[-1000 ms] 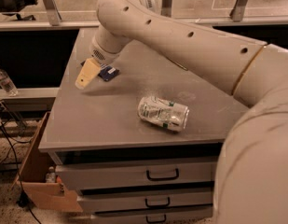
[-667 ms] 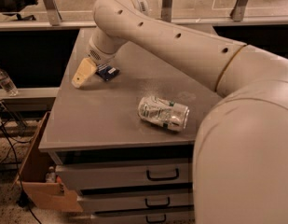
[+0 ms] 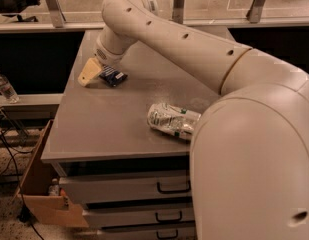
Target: Move rxbar blueberry near 7up can
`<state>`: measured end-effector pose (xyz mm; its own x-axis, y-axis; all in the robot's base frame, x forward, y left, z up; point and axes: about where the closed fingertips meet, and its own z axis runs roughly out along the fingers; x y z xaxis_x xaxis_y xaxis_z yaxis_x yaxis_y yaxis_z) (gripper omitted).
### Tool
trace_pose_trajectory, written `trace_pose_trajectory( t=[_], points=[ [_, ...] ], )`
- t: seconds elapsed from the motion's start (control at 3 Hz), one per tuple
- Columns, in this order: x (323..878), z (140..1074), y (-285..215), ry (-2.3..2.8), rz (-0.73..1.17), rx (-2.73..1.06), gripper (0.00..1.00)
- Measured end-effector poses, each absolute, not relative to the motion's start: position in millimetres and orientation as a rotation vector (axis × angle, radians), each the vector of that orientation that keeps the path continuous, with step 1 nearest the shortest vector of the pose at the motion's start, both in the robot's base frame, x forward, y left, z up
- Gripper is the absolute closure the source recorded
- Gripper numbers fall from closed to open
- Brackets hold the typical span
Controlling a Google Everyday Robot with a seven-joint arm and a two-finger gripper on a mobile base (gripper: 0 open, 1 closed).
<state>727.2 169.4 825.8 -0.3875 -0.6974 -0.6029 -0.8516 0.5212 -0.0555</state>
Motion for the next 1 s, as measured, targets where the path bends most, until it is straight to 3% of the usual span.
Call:
trace_pose_trajectory(
  t=[0.67,1.0],
  points=[
    [727.2,837.7,169.7,2.193,0.356,-1.254,0.86],
    [727.1,839.1,169.7,2.193,0.356,-1.255,1.0]
  ],
)
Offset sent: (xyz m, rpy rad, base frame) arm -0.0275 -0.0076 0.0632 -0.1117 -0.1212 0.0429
